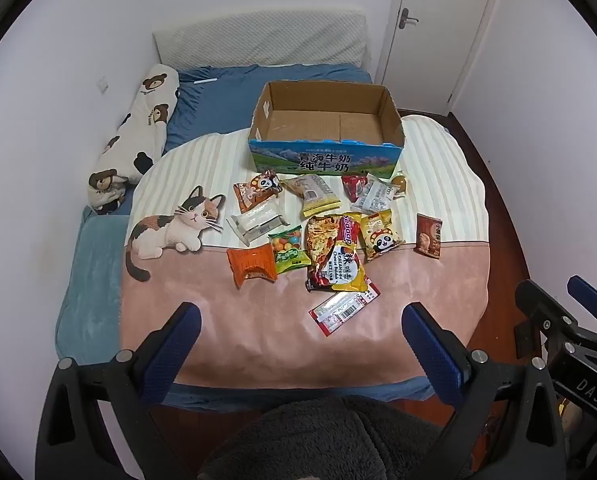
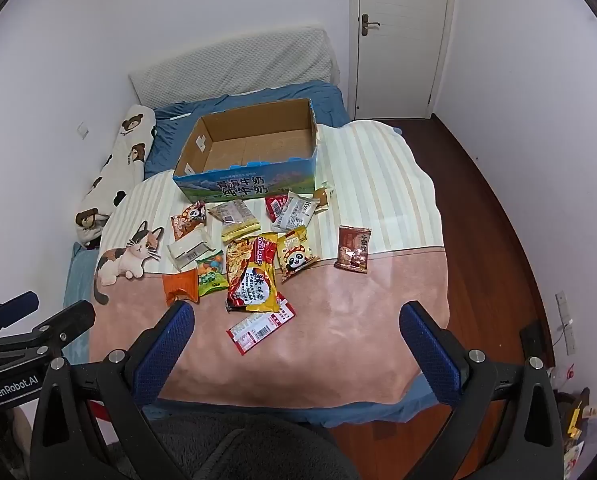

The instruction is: Organize snacks

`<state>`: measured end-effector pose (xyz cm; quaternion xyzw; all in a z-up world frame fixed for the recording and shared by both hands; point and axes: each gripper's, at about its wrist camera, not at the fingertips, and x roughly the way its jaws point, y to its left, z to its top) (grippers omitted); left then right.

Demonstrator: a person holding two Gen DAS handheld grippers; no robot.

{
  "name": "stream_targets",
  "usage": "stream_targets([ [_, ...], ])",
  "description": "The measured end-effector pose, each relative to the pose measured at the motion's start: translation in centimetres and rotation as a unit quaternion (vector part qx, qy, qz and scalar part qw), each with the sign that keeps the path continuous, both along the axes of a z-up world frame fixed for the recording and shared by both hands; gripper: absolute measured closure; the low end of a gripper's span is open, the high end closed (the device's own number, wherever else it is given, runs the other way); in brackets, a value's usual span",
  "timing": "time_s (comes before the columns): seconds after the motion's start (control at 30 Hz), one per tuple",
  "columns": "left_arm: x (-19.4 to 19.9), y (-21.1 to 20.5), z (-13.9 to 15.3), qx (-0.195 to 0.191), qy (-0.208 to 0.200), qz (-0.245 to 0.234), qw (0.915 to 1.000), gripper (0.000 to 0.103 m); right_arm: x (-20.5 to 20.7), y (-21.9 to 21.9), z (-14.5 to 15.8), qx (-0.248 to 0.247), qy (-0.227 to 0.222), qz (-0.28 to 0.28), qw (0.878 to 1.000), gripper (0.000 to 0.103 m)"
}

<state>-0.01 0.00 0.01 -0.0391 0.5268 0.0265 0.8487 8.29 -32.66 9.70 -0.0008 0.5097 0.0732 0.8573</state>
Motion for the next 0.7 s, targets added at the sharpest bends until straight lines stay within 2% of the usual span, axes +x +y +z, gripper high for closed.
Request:
stream_targets([
  [0.7,0.04,-0.26,0.28,-0.001,-0.001,0.000,1.0000,0.000,0.20,0.23,-0.01,-0.007,-0.001,0.000,1.000,0.000],
])
